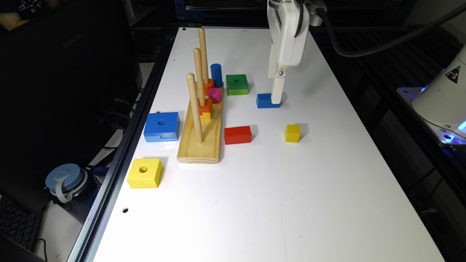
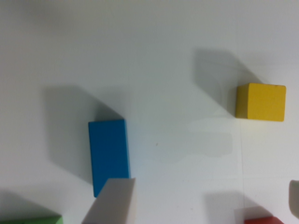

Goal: Pick up green block.

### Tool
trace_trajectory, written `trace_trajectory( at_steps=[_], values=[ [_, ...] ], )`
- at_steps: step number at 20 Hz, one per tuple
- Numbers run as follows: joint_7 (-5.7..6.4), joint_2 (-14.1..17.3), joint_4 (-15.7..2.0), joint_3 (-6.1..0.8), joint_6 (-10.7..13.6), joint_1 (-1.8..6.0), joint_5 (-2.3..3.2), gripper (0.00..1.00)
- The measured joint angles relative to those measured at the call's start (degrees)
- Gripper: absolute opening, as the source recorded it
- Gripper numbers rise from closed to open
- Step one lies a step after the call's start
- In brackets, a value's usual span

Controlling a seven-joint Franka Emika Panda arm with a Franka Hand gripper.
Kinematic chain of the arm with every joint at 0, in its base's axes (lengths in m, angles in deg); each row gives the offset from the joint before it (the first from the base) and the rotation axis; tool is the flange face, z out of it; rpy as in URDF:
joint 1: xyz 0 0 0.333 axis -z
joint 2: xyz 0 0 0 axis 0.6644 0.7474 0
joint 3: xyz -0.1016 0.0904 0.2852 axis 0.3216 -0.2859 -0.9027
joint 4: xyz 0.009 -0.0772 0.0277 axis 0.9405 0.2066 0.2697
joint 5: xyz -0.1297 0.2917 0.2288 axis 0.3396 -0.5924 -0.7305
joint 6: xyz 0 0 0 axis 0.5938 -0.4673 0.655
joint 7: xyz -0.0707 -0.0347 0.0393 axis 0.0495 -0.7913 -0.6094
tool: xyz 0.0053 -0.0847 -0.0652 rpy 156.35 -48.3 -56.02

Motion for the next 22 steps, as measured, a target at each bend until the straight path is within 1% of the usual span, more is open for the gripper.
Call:
trace_trajectory(
  at_steps=[9,15,17,22],
  values=[
    [0.0,0.0,0.0,0.0,0.0,0.03,0.0,1.0],
    [-0.2,0.0,-0.04,0.03,0.0,0.68,0.0,1.0],
    [-0.58,0.0,-0.2,0.05,0.0,1.1,0.0,1.0],
    [-2.24,0.08,-0.78,0.06,0.0,2.78,0.0,1.0]
  ],
)
